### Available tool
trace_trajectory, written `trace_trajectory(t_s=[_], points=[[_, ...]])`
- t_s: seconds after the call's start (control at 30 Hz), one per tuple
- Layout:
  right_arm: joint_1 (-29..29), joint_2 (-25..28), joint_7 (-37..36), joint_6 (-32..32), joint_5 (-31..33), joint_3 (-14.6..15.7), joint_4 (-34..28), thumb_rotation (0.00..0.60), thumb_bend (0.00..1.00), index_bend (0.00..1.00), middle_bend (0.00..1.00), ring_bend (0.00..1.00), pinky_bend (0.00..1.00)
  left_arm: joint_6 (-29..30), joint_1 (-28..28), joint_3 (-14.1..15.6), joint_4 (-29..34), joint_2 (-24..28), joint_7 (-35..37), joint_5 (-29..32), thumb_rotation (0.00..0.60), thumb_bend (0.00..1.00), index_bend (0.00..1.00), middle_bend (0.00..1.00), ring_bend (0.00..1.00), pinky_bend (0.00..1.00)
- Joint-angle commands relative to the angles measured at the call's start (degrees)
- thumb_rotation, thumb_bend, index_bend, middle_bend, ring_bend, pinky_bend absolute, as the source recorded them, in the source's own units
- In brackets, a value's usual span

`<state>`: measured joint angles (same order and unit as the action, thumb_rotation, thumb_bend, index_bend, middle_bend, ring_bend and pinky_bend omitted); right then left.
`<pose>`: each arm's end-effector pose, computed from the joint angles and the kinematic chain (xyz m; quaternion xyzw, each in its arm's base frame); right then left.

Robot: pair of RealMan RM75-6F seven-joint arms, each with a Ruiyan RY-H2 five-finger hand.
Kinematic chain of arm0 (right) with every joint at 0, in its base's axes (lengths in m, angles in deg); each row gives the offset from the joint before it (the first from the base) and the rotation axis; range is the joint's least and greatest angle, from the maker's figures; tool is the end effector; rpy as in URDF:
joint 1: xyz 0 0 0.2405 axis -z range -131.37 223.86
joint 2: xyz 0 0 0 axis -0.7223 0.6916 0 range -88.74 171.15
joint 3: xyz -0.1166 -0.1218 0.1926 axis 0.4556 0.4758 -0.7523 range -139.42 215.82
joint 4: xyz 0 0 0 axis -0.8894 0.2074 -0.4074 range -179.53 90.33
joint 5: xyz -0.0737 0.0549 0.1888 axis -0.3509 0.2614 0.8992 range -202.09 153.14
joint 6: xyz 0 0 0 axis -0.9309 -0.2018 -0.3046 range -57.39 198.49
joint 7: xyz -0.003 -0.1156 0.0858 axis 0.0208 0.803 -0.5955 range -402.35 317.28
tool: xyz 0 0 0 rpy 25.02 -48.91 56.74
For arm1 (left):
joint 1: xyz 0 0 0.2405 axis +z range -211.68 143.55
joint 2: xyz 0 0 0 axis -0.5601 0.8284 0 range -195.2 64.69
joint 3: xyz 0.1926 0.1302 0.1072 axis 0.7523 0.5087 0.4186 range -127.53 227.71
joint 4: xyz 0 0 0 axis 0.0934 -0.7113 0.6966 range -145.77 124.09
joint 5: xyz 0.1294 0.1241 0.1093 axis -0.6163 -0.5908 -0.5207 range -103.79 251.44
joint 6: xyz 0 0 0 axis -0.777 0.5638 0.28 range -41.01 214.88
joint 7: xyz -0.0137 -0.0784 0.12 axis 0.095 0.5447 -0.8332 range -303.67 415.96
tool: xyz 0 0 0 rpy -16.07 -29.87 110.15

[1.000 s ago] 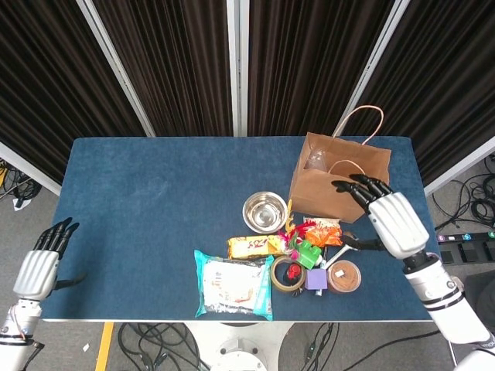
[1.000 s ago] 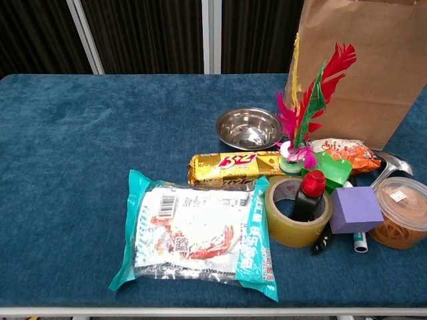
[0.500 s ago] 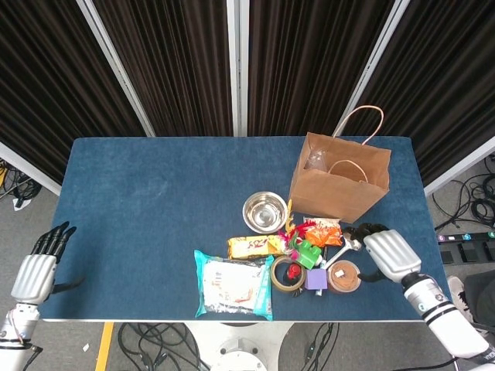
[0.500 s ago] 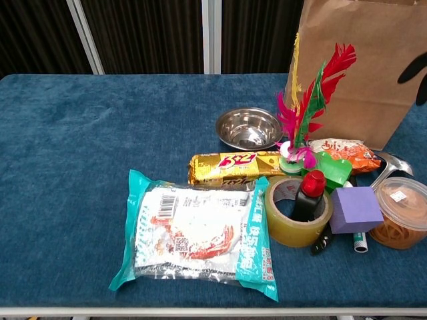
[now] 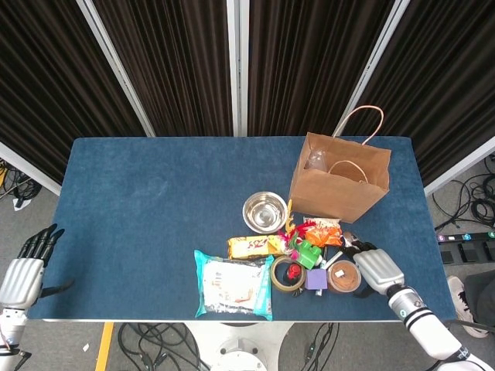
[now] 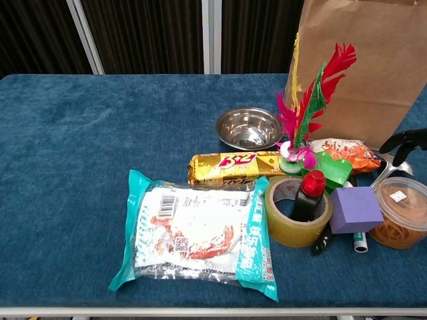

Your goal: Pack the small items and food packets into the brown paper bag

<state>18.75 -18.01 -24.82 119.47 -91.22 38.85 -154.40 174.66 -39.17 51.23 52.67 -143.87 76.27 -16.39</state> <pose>-0.2399 -0.2335 0.0798 0.7592 -0.4703 0.2088 0.3986 -0.3695 0.1736 0.1176 -0.5997 -0.4085 -0.4229 0.5428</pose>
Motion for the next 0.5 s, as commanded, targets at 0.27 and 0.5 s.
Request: trace_trajectory(t_s=[0.27,0.5], points=[[-0.23,-3.74,2.55,1.28,1.61,1.15,2.12,0.6,0.0,0.13,0.19,0.06,0.13,-0.83,-0.99,-1.26,-3.14,-2.28,-2.01,0.54,0.6,0.13,0.08,0.06,0.0,0.12],[-0.6,-6.41,5.17,2.45,2.0,1.7,3.7,0.6,0.0,0.13,0.19,0.06,0.12,-4.54,-3.41,-4.53,0.68,-3.43,-8.11,4.4,0.6,0.13,0.08,0.06,0.0,0.12]])
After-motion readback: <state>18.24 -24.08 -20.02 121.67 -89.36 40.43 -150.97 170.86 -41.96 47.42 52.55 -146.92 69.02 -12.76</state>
